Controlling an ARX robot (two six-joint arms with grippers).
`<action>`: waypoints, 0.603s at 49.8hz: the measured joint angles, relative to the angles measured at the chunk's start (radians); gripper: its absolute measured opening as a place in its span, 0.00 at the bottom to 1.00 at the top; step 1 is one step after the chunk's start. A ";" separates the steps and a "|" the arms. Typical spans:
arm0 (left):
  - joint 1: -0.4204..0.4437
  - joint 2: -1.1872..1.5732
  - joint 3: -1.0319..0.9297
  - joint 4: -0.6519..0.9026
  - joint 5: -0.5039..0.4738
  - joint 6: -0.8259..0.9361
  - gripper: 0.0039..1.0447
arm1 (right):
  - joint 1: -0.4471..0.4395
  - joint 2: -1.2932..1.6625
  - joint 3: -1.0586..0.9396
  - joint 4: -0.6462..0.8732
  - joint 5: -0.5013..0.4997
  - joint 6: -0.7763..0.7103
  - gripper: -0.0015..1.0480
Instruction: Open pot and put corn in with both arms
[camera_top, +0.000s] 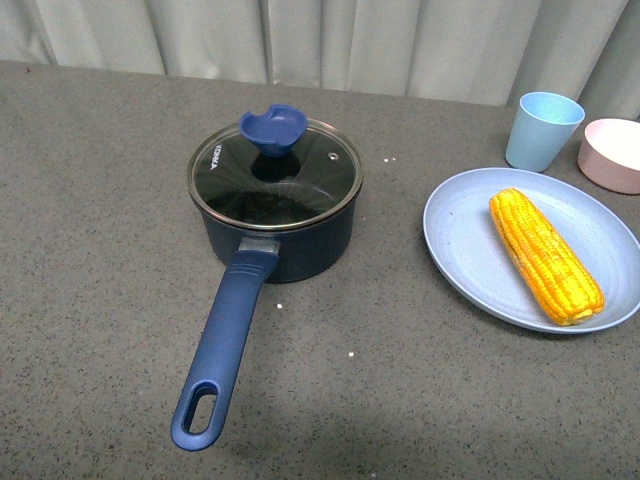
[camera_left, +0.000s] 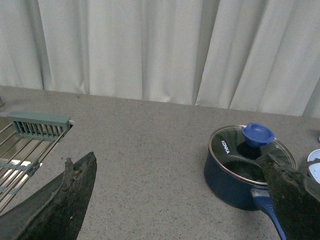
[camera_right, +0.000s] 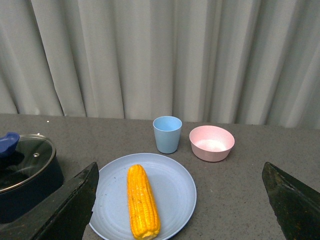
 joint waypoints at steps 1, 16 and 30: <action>0.000 0.000 0.000 0.000 0.000 0.000 0.94 | 0.000 0.000 0.000 0.000 0.000 0.000 0.91; 0.000 0.000 0.000 0.000 0.000 0.000 0.94 | 0.000 0.000 0.000 0.000 0.000 0.000 0.91; 0.000 0.000 0.000 0.000 0.000 0.000 0.94 | 0.000 0.000 0.000 0.000 0.000 0.000 0.91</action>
